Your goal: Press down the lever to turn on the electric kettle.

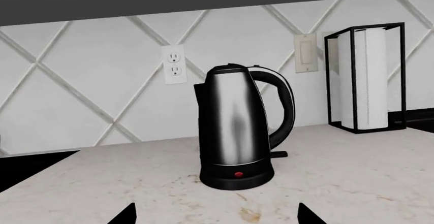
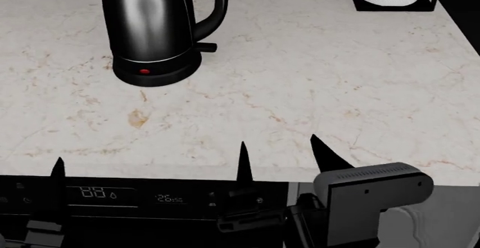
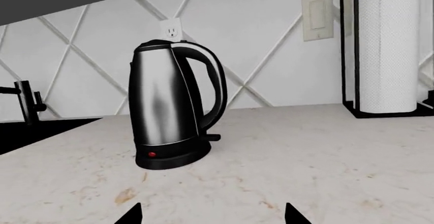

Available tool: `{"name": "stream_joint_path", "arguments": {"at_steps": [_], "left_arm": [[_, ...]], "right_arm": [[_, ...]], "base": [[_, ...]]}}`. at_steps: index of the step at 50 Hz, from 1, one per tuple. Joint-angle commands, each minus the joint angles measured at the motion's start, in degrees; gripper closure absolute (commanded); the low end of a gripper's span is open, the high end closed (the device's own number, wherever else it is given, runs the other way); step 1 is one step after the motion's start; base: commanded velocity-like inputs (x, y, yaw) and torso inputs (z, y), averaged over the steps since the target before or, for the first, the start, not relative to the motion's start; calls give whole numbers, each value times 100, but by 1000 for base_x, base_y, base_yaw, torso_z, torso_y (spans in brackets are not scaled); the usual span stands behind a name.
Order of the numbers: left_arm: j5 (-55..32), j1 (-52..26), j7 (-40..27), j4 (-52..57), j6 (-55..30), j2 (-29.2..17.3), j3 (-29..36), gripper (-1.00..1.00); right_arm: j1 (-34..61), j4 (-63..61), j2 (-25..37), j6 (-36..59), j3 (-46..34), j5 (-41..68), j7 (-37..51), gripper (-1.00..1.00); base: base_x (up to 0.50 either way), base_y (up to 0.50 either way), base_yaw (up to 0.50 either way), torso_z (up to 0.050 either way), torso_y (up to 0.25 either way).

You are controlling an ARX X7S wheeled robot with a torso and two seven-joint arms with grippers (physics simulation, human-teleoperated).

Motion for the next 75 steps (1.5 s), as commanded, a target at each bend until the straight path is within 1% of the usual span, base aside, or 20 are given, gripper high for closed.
{"name": "stream_joint_path", "arguments": {"at_steps": [1, 8, 11, 16, 18, 24, 30, 34, 35, 39, 47, 51, 56, 63, 67, 71, 75], "left_arm": [[-192, 68, 9, 178, -62, -52, -173, -100], [-324, 169, -18, 334, -90, -68, -360, -100], [-401, 268, -5, 301, 29, -67, -521, -100], [-487, 358, -24, 366, 23, -86, -665, -100], [-502, 394, -21, 340, 70, -89, -689, -100], [-531, 431, -13, 231, 185, -102, -710, -100], [-497, 434, -26, 150, 241, -121, -612, -100], [-513, 356, -39, 114, 215, -135, -575, -100], [-513, 331, -44, 111, 212, -138, -562, -100], [-562, 299, -66, 126, 191, -140, -596, -100], [-634, 318, -102, 219, 147, -173, -647, -100], [-647, 346, -109, 225, 175, -185, -635, -100], [-659, 401, -116, 231, 236, -198, -639, -100], [-641, 475, -115, 128, 383, -207, -601, -100], [-665, 523, -116, 89, 452, -215, -630, -100], [-676, 528, -131, 60, 483, -222, -627, -100], [-680, 535, -153, 37, 513, -229, -615, -100]], "right_arm": [[148, 51, 93, 113, -111, 221, -169, -100], [197, 194, 125, -6, -96, 92, -43, -100], [281, 216, 151, 53, -92, 62, 32, -100], [451, 248, 167, 225, -92, 77, 138, -100], [466, 315, 141, 193, -122, -70, 296, -100], [537, 603, 109, 92, -87, -55, 306, -100], [625, 1240, 109, -324, -88, -194, 230, -100], [641, 1328, 107, -379, -7, -147, 255, -100], [618, 1182, 129, -271, -22, -169, 339, -100], [688, 1407, 180, -428, -93, -306, 337, -100], [655, 1263, 232, -362, -224, -378, 425, -100], [645, 1232, 263, -340, -263, -399, 454, -100], [644, 1229, 214, -325, -120, -243, 488, -100], [603, 1381, 225, -505, 19, -172, 478, -100], [429, 1242, 324, -538, 146, -123, 493, -100], [305, 843, 444, -237, 252, -2, 599, -100], [478, 738, 549, 91, 131, 38, 607, -100]], "base": [[500, 0, 0, 0, 0], [500, 0, 0, 0, 0], [469, 0, 0, 0, 0], [89, 0, 0, 0, 0], [0, 0, 0, 0, 0], [0, 0, 417, 0, 0], [0, 0, 500, 0, 0], [-6, 87, 0, 0, 0], [0, 0, 0, 0, 0], [322, -143, 0, 0, 0], [486, -53, 0, 0, 0], [452, 296, 0, 0, 0], [402, 374, 0, 0, 3], [401, -86, 0, 0, 0], [54, -6, 0, 0, 0], [0, 0, 0, 0, 0], [0, 0, 0, 0, 0]]}}
